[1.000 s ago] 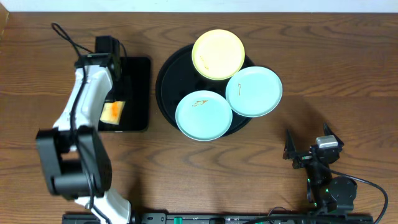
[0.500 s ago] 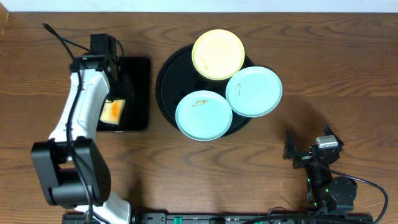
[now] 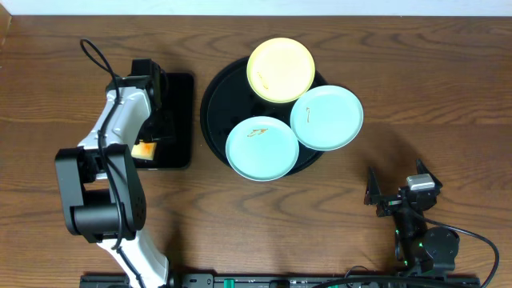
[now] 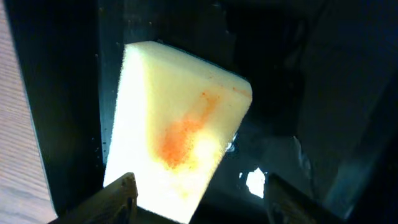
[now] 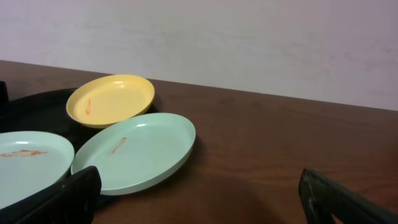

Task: Clean dirty plates on tray and stack at the side
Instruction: 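Close the left gripper on the sponge, then lift the sponge with the left gripper and turn it upright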

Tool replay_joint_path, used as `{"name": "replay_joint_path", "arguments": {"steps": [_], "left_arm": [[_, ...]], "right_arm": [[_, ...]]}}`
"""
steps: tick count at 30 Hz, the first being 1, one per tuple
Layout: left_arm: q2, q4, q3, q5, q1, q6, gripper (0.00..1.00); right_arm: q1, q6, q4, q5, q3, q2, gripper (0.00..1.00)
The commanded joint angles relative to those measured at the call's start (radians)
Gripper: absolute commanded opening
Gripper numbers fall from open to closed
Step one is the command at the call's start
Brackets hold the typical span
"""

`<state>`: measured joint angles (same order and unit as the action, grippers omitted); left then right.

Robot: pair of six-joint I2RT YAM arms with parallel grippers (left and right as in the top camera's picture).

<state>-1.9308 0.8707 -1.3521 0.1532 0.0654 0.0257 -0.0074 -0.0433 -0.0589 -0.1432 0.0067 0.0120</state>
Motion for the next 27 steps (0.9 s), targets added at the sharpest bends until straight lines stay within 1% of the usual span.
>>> {"name": "replay_joint_path", "arguments": {"steps": [1, 6, 14, 17, 18, 21, 22, 23, 27], "left_arm": [[-0.017, 0.002, 0.008, 0.012, 0.003, 0.011, 0.62], [-0.017, -0.016, 0.02, 0.013, 0.003, 0.017, 0.56], [-0.017, -0.097, 0.089, 0.014, 0.003, 0.017, 0.56], [-0.016, -0.106, 0.093, 0.022, 0.003, 0.016, 0.55], [-0.016, -0.107, 0.093, 0.024, 0.003, 0.016, 0.51], [-0.016, -0.107, 0.093, 0.024, 0.003, 0.012, 0.33], [-0.016, -0.111, 0.093, 0.024, 0.003, 0.012, 0.29], [-0.016, -0.115, 0.093, 0.024, 0.003, 0.012, 0.27], [-0.016, -0.121, 0.093, 0.024, 0.003, 0.012, 0.26]], "right_arm": [[-0.003, 0.013, -0.003, -0.011, -0.001, -0.005, 0.99], [-0.003, 0.013, -0.003, -0.011, -0.001, -0.005, 0.99], [-0.003, 0.013, -0.003, -0.011, -0.001, -0.005, 0.99], [-0.003, 0.013, -0.003, -0.011, -0.001, -0.005, 0.99], [-0.003, 0.013, -0.003, -0.011, -0.001, -0.005, 0.99], [-0.003, 0.013, -0.003, -0.011, -0.001, -0.005, 0.99], [-0.003, 0.013, -0.003, -0.011, -0.001, -0.005, 0.99], [-0.003, 0.013, -0.003, -0.011, -0.001, -0.005, 0.99], [-0.003, 0.013, -0.003, -0.011, -0.001, -0.005, 0.99]]}}
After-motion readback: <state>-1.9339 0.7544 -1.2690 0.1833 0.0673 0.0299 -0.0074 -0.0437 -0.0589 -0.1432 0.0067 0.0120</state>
